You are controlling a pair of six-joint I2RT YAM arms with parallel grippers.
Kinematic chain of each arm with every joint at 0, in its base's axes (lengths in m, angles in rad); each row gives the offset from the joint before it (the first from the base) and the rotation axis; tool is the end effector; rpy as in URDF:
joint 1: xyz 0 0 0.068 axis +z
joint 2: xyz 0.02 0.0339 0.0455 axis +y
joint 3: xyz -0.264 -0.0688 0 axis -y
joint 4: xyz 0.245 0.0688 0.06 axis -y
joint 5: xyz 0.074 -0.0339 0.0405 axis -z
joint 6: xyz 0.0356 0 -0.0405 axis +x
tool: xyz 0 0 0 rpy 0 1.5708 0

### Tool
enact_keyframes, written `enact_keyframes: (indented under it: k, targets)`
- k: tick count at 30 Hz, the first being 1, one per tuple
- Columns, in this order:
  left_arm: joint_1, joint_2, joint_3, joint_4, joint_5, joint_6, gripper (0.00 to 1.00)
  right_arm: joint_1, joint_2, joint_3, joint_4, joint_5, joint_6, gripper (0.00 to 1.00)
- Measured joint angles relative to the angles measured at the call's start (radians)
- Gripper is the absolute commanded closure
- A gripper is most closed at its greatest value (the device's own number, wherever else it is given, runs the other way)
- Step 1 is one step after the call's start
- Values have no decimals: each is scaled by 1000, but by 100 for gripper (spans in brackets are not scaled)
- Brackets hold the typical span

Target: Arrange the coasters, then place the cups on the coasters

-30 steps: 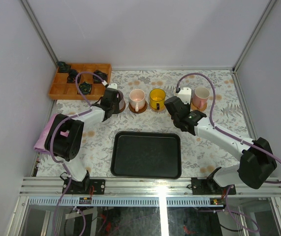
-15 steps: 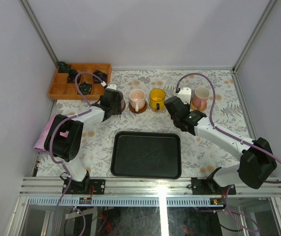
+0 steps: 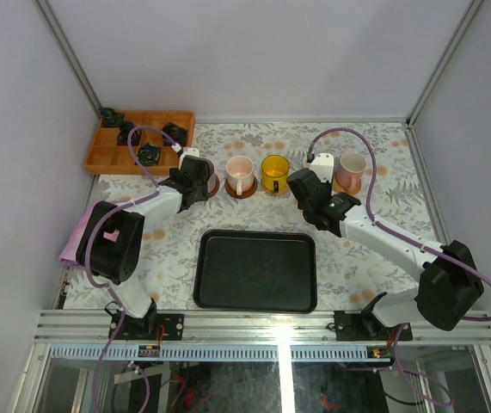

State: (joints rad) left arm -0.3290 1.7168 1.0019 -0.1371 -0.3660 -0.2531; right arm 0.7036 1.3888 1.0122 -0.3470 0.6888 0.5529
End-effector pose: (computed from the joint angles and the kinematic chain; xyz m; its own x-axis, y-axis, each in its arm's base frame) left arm 0.3385 -0.1021 0.1787 -0.7092 -0.0049 -0.7049 -0.1022 0.9901 0.0959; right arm 0.2420 0.1757 0.2716 -0.5012 0.1065 -0.8588 0.1492 0.9882 0.0354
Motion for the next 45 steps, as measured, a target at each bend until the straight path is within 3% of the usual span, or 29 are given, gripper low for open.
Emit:
enact_keyframes:
  k: [3,14,17,27,32,45]
  targets:
    - [0,-10,0,-5,-8,-3,41,0,0,0,0,0,0,57]
    - [0,-104,0,-48,30,-16,19,0,0,0,0,6,0,55]
    - [0,-172,0,-60,49,-27,17,-2,-2,0,0,10,-4,55]
    - [-13,-333,-136,-71,124,-105,24,-23,-21,-6,-8,-2,4,57]
    - [-81,-326,-209,-69,128,-141,28,-23,-27,-38,-29,-29,35,58]
    - [-214,-176,-193,-37,29,-172,30,-24,-67,-51,-72,-55,96,59]
